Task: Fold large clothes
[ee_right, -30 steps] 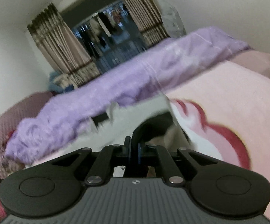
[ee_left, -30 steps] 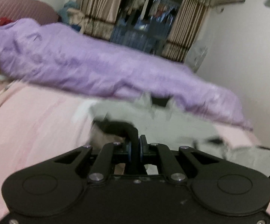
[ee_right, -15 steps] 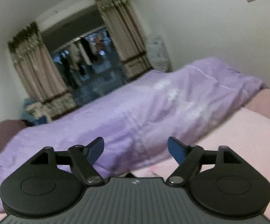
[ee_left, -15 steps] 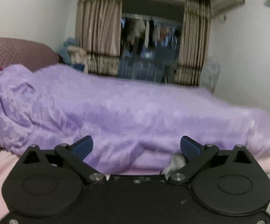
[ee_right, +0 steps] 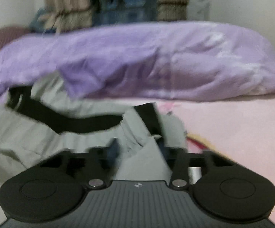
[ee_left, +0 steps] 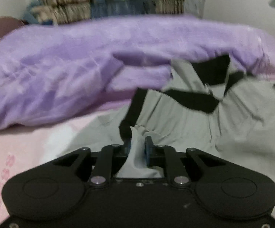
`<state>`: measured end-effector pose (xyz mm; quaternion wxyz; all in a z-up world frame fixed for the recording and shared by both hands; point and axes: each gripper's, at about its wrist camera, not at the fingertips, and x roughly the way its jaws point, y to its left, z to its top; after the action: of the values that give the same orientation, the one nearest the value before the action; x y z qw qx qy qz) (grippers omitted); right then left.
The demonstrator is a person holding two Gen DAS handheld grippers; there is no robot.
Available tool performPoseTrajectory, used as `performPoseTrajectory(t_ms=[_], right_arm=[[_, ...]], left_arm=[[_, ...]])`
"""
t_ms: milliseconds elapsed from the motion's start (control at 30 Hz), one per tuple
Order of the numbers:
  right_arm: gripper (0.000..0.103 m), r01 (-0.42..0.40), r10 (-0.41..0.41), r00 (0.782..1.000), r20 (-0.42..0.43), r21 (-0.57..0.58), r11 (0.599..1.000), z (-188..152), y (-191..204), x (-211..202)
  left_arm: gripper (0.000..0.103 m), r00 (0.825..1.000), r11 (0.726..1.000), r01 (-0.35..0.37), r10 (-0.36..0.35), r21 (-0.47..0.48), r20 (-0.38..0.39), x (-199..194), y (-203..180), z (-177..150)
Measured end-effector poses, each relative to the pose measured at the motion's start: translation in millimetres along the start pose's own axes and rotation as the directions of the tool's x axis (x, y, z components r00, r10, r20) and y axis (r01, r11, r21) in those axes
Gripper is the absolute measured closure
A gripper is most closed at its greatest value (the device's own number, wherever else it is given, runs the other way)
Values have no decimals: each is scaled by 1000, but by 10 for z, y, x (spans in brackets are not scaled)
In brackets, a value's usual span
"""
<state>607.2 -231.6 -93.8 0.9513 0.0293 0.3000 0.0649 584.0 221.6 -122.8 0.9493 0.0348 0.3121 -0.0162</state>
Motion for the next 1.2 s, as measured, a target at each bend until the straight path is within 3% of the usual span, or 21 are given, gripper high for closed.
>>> performPoseTrajectory(t_ms=[67, 167, 267, 333, 367, 433, 533, 567, 600, 633, 667, 700, 733, 767, 833, 933, 1000, 1067, 1200], right_arm=[[88, 18, -21, 995, 93, 35, 999, -25, -24, -187], [89, 74, -91, 951, 295, 68, 995, -59, 50, -593], [89, 127, -147, 902, 405, 76, 989, -20, 183, -746], [89, 155, -167, 898, 407, 63, 986, 11, 239, -653], [89, 157, -170, 907, 386, 66, 985, 18, 240, -555], [85, 171, -187, 926, 328, 77, 982, 0, 255, -317], [63, 218, -220, 962, 159, 34, 975, -43, 309, 244], [53, 227, -228, 969, 97, 24, 974, 2, 314, 322], [30, 230, -233, 967, 104, 40, 972, 6, 298, 306], [14, 234, -241, 963, 122, 70, 970, -8, 264, 270], [0, 247, -258, 959, 116, 102, 964, -12, 217, 261], [0, 253, -267, 960, 85, 146, 956, -7, 138, 281], [0, 226, -242, 968, 64, 185, 956, -4, 46, 301], [0, 184, -201, 979, 47, 237, 954, -20, -50, 301], [0, 117, -137, 990, 42, 323, 939, -54, -239, 289], [5, 150, -156, 988, 11, 225, 963, -19, -125, 184], [8, 197, -204, 978, 51, 112, 974, -44, 5, -71], [8, 238, -240, 965, 106, 36, 971, -121, 78, -427], [0, 129, -129, 990, 58, 4, 992, -171, -26, -945]], left_arm=[[98, 994, 997, -69, 71, -31, 87, -154, -16, -7], [98, 963, 990, -103, 125, -99, 240, -651, -62, 76], [98, 899, 972, -175, 222, -154, 377, -1010, -178, 86], [96, 868, 955, -237, 291, -179, 403, -997, -206, 98], [96, 870, 952, -247, 301, -183, 391, -904, -193, 120], [95, 894, 946, -261, 312, -194, 322, -628, -138, 103], [91, 914, 924, -320, 359, -208, 189, -168, -27, -45], [89, 921, 917, -332, 366, -221, 137, -41, 39, -136], [76, 924, 905, -346, 375, -248, 80, 80, 114, -210], [59, 923, 893, -356, 382, -275, 45, 115, 178, -252], [49, 916, 879, -375, 401, -295, 33, 106, 205, -235], [26, 902, 866, -405, 430, -295, 25, 115, 231, -229], [6, 879, 847, -455, 477, -275, 15, 140, 238, -211], [3, 867, 837, -480, 498, -262, 2, 171, 251, -210], [2, 869, 849, -483, 495, -212, 2, 170, 246, -190], [1, 844, 843, -536, 537, -42, 14, -3, 210, -157], [1, 854, 854, -520, 520, 14, 26, -295, 194, -166], [0, 887, 887, -462, 462, 5, -11, -599, 258, -199], [0, 961, 957, -271, 263, -105, -87, -1104, 372, -339]])
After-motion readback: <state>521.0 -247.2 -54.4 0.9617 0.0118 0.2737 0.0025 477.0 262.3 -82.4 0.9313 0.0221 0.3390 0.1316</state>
